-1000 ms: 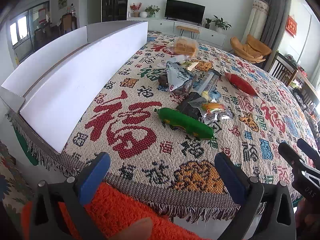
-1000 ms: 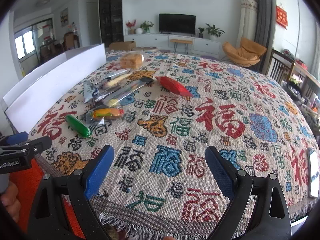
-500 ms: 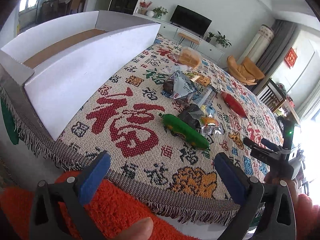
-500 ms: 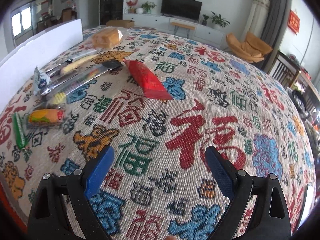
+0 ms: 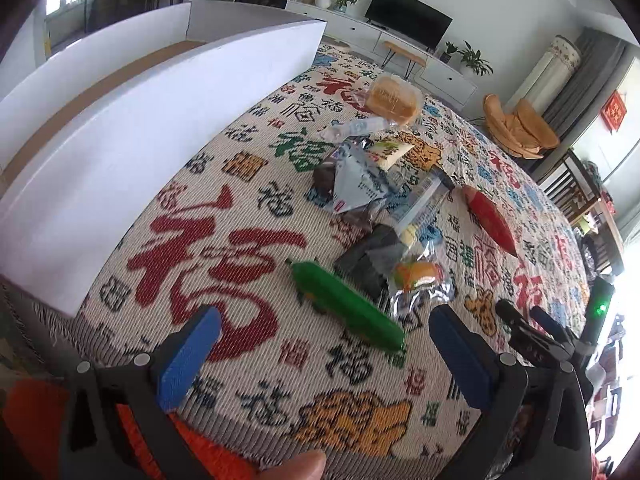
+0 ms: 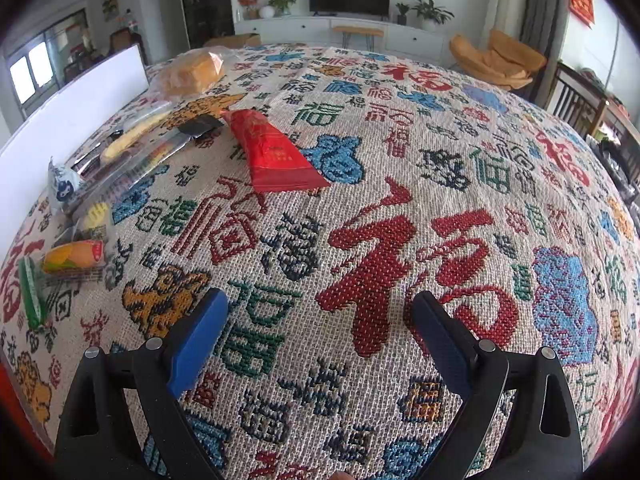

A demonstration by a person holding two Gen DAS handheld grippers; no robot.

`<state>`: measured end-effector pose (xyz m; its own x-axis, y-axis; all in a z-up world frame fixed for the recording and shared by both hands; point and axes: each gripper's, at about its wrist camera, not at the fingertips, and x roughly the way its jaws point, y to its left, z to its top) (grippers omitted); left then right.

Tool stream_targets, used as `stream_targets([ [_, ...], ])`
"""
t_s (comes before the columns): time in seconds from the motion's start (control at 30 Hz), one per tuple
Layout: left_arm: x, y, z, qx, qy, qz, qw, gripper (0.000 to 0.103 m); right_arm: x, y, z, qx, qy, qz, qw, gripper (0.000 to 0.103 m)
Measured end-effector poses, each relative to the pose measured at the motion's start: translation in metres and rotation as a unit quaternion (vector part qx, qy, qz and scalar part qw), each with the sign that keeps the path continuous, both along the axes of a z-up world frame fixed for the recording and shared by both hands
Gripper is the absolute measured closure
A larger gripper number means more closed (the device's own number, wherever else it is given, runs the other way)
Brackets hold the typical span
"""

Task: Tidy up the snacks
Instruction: 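Reach the left gripper to the green sausage pack and close on it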

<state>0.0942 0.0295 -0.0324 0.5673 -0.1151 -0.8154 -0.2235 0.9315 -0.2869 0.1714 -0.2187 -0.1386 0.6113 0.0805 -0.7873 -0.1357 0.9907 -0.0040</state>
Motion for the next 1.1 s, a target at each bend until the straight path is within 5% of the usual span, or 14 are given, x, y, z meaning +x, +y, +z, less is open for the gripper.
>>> stream_targets([
  [0.23, 0.028, -0.003, -0.033, 0.068, 0.065, 0.025, 0.9952, 0.000, 0.002, -0.002, -0.001, 0.001, 0.000, 0.000, 1.000, 0.007],
  [0.63, 0.013, 0.038, -0.040, 0.014, 0.101, 0.041, 0.9939, 0.000, 0.002, -0.002, -0.001, 0.001, 0.000, 0.000, 1.000, 0.007],
  [0.93, 0.023, -0.014, -0.049, 0.128, 0.103, -0.029, 0.9860, 0.000, 0.002, -0.002, -0.001, 0.002, 0.000, 0.000, 1.000, 0.007],
  [1.1, 0.020, -0.001, -0.050, 0.119, 0.131, -0.075, 0.9813, 0.000, 0.002, -0.003, -0.001, 0.002, 0.000, 0.000, 1.000, 0.007],
])
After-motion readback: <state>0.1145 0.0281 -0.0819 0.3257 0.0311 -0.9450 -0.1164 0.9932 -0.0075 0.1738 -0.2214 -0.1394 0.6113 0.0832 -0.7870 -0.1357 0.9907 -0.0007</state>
